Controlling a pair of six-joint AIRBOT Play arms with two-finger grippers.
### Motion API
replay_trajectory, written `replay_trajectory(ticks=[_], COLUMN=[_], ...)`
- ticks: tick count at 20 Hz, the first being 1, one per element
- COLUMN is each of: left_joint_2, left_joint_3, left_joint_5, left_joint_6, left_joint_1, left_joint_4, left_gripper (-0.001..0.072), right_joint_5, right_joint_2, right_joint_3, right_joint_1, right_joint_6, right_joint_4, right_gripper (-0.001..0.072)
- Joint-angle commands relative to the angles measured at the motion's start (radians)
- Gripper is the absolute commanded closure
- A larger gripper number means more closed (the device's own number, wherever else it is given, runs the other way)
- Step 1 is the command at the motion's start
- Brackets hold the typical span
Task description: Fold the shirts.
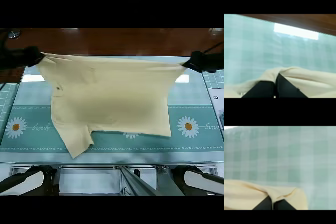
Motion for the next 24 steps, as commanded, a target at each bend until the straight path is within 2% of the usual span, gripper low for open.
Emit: replay_trajectory(ticks=[1,3,5,7,10,13,15,17,18,19,20,21,24], left_joint_2=[-0.196,-0.261,-0.291,-0.289,-0.289,-0.298,-0.317,-0.338,-0.351,-0.36,-0.363,-0.363,-0.349], left_joint_3=[0.025,0.043,0.051,0.067,0.117,0.117,0.113,0.103,0.103,0.104,0.107,0.12,0.153], left_joint_5=[0.12,0.092,0.032,-0.04,-0.238,-0.396,-0.492,-0.514,-0.515,-0.515,-0.523,-0.547,-0.689], left_joint_6=[-0.069,-0.11,-0.105,-0.058,0.027,0.035,0.033,0.025,0.008,-0.018,-0.028,-0.039,-0.026], left_joint_1=[-0.025,-0.025,-0.024,-0.016,0.012,0.034,0.035,0.034,0.031,0.028,0.029,0.038,0.098], left_joint_4=[-0.049,-0.11,-0.165,-0.167,-0.163,-0.058,0.034,0.049,0.044,0.042,0.043,0.043,0.053], left_gripper=[0.0672,0.0671,0.0671,0.0671,0.0672,0.0671,0.0672,0.0671,0.0631,0.0438,-0.0002,0.0002,0.0002], right_joint_5=[-0.042,-0.027,0.005,0.04,0.18,0.322,0.32,0.277,0.262,0.26,0.26,0.272,0.401], right_joint_2=[-0.282,-0.378,-0.424,-0.42,-0.398,-0.404,-0.404,-0.404,-0.41,-0.419,-0.42,-0.414,-0.357], right_joint_3=[0.183,0.264,0.294,0.296,0.302,0.283,0.235,0.177,0.159,0.156,0.156,0.166,0.179], right_joint_1=[0.018,0.029,0.031,0.023,-0.006,-0.003,0.006,0.016,0.023,0.025,0.024,0.016,-0.055], right_joint_6=[0.002,0.043,0.071,0.069,0.037,-0.01,-0.01,-0.009,-0.008,0.011,0.049,0.052,-0.011], right_joint_4=[0.076,0.079,0.098,0.095,0.095,0.02,-0.027,-0.027,-0.023,-0.02,-0.016,-0.018,-0.042], right_gripper=[0.0695,0.0695,0.0695,0.0694,0.0694,0.0694,0.0694,0.0694,0.0693,0.0566,0.0151,0.0086,0.0086])
